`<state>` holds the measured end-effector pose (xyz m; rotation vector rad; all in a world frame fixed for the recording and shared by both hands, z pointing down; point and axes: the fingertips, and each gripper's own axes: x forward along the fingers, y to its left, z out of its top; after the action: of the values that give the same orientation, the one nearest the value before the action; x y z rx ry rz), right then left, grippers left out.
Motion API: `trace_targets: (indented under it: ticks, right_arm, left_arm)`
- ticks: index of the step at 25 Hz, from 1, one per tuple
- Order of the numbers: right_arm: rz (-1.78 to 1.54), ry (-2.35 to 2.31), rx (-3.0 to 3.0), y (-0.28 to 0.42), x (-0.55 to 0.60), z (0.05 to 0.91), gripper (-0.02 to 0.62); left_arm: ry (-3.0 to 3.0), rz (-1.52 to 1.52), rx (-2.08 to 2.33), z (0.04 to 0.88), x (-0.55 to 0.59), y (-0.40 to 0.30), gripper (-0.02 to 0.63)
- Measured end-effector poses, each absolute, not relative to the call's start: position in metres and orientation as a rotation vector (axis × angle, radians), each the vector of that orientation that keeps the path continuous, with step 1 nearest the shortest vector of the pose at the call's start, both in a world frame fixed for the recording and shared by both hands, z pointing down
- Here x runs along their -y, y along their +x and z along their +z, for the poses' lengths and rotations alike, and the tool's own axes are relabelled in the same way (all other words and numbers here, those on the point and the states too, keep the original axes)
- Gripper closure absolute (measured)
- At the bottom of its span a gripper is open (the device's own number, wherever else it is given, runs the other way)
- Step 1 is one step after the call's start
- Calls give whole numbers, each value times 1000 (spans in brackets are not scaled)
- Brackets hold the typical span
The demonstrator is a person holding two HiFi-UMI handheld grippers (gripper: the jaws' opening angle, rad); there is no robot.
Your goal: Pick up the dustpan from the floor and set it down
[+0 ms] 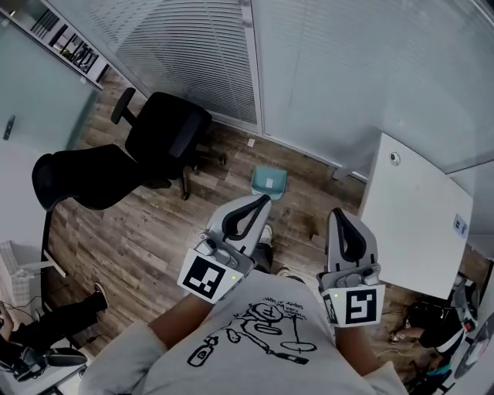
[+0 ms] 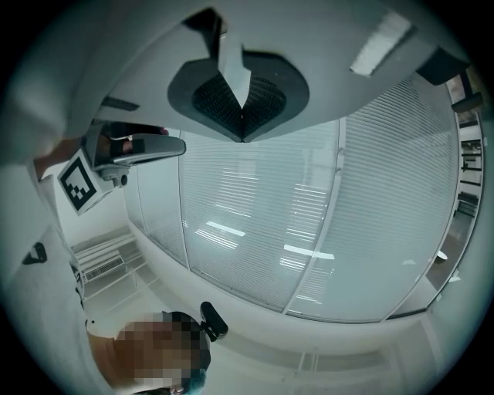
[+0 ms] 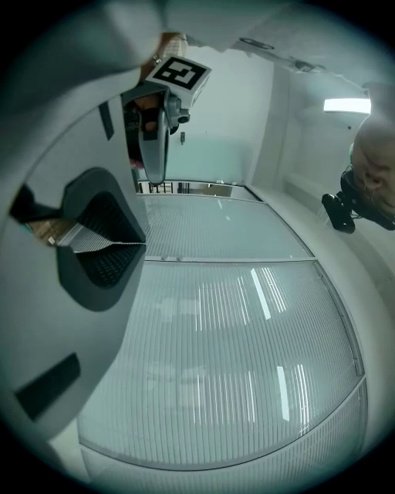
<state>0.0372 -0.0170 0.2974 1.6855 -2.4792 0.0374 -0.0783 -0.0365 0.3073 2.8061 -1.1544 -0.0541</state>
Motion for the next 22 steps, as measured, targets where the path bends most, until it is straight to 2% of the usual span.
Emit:
trace_targets:
  ticks: [9,22]
  right_arm:
    - [32,1723,2475,31,45,296,589]
    - [57,1686,2503,67,60,299,589]
  left_arm:
    - [2841,-35,1112,308,64,-82,607]
    - [2808,22,1154,316,76,-46,607]
